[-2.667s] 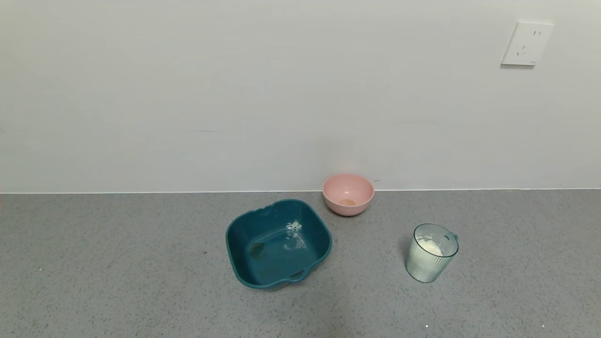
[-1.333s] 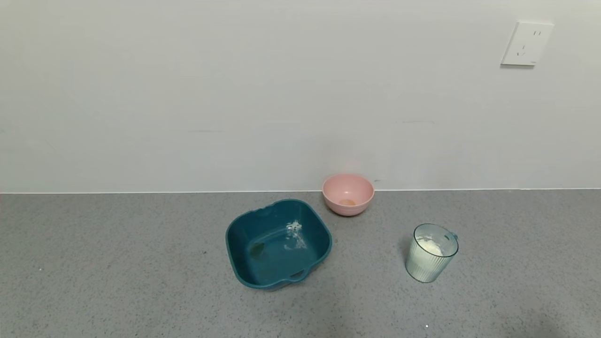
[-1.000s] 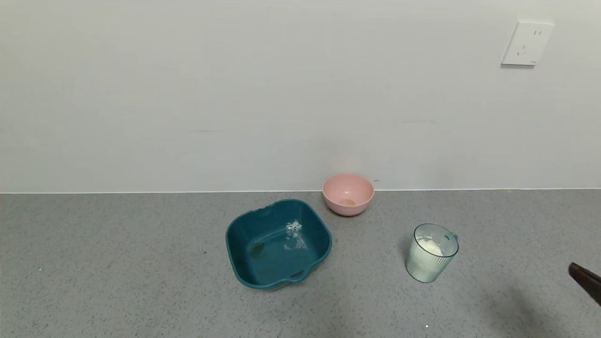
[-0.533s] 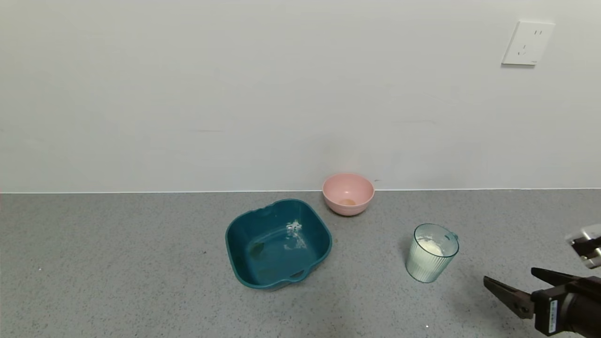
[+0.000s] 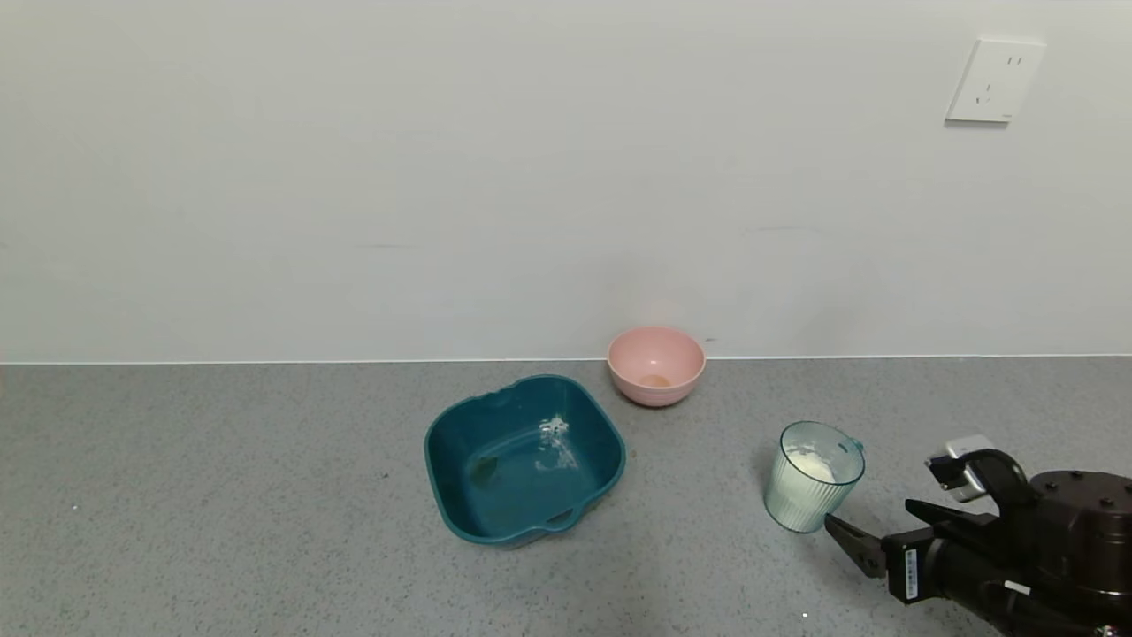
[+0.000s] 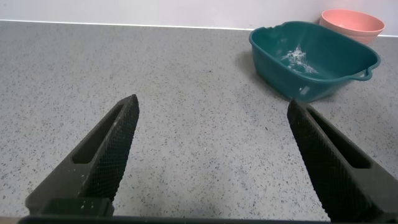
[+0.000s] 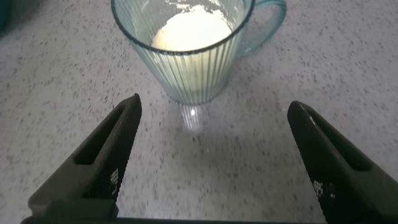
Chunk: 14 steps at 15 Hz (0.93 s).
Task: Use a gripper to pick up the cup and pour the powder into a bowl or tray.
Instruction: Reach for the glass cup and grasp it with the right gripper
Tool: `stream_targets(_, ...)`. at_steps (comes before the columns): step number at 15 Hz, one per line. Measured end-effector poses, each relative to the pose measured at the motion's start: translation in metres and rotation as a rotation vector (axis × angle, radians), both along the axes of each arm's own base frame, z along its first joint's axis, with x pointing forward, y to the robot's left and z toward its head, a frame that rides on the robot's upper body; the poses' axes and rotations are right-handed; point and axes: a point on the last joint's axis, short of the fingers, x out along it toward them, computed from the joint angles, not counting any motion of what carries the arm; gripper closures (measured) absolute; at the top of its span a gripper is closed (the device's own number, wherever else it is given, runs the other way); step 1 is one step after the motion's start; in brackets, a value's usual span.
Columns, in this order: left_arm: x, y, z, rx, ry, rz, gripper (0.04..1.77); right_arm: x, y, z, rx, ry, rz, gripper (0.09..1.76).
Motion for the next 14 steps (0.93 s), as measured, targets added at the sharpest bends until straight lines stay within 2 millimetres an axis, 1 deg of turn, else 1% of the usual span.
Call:
stream_targets(2, 0.000, 0.000, 0.000, 0.000, 0.000, 0.000, 0.09, 0.012, 0.006, -0.018, 0.005, -0.042, -0.003, 0.14)
stream_targets(3, 0.000, 0.000, 0.000, 0.000, 0.000, 0.000, 0.09, 0.014, 0.008, -0.029, -0.003, -0.033, -0.005, 0.14)
stream_targets(6, 0.000, 0.000, 0.000, 0.000, 0.000, 0.000, 0.09, 0.013, 0.020, -0.058, -0.029, 0.034, 0.009, 0.14)
stream_targets(8, 0.000, 0.000, 0.000, 0.000, 0.000, 0.000, 0.09, 0.015, 0.027, -0.065, -0.047, 0.046, 0.002, 0.14)
stream_targets(10, 0.000, 0.000, 0.000, 0.000, 0.000, 0.000, 0.09, 0.023, 0.031, -0.067, -0.059, 0.023, -0.028, 0.14)
stream_targets(14, 0.000, 0.000, 0.000, 0.000, 0.000, 0.000, 0.09, 0.036, 0.041, -0.065, -0.065, -0.039, -0.071, 0.14)
